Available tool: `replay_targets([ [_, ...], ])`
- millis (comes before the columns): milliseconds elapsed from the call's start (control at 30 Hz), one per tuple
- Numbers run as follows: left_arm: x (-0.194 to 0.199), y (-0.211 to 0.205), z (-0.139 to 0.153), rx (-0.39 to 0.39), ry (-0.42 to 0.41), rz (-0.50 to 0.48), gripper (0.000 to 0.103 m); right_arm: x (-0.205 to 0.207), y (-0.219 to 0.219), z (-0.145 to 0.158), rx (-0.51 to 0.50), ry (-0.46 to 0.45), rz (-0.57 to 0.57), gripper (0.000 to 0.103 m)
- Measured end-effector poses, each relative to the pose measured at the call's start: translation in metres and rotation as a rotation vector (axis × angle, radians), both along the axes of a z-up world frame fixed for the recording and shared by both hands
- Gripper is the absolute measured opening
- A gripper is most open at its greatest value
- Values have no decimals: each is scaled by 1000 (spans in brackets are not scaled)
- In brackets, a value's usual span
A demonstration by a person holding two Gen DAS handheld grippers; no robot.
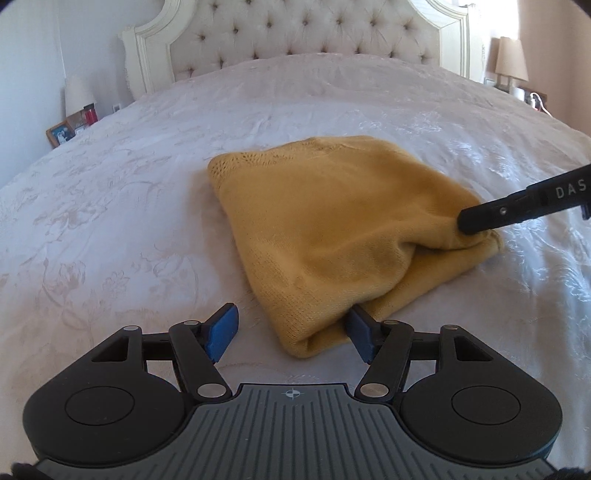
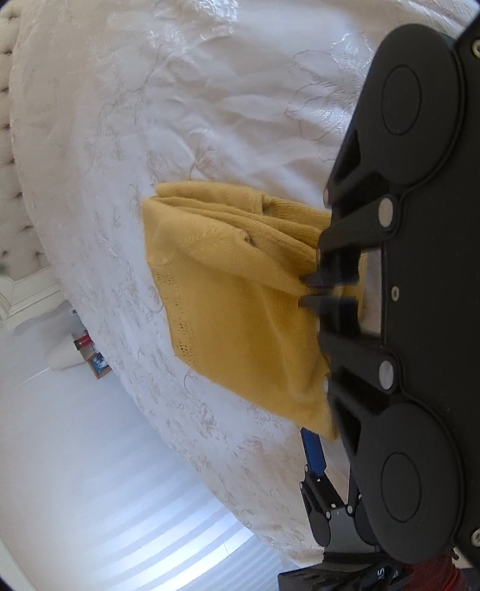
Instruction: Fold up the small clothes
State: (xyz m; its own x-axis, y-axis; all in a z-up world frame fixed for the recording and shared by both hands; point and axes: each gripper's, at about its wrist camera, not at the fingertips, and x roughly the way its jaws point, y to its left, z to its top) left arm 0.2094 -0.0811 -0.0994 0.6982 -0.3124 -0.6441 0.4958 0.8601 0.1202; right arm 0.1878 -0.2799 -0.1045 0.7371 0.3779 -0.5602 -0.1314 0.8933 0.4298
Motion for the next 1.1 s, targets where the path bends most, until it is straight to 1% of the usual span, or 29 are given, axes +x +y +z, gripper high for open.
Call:
replay_targets([
  [67,1,2,0,2,3,2,65,-4,-3,16,-15,-31,7,10],
  [167,3,8,0,7,11,7,67,-13,-17,37,-48,-59,-26,9],
  [233,3,14,-3,4,23,12,70,-16,-22,33,-86,-31,-33,9],
  [300,4,20,-4,-5,37,22,72,-14,-23,18,-113,37,-25,9],
  [367,4,25,-4,-11,52,29,73,-13,-21,6,-127,81,-14,9],
  [400,2,27,-2,-9,59,26,73,-15,-21,4,-130,86,-12,11],
  [433,1,29,0,-4,68,20,72,-17,-21,5,-124,79,-14,19],
  [467,-1,31,4,1,76,19,72,-19,-22,7,-121,64,-26,20],
  [500,-2,35,9,-5,80,22,72,-22,-24,12,-125,43,-40,26],
  [533,-3,39,15,-28,82,25,72,-23,-25,17,-137,20,-51,38],
  [600,-1,48,32,-103,74,42,72,-21,-26,27,-171,-32,-71,53],
  [633,1,50,40,-137,64,52,72,-19,-25,32,-192,-52,-74,55],
  [700,12,48,54,-178,45,71,72,-6,-21,38,-226,-73,-76,55],
  [767,27,39,60,-179,29,87,72,7,-16,40,-236,-88,-80,55],
  [833,44,27,61,-174,14,96,73,20,-10,41,-251,-102,-81,55],
  [933,73,12,54,-194,40,142,73,37,-2,41,-272,-119,-74,55],
  [1033,101,5,41,-217,78,230,72,56,6,42,-303,-130,-60,55],
  [1100,117,4,26,-201,116,286,73,67,14,42,-332,-137,-49,55],
])
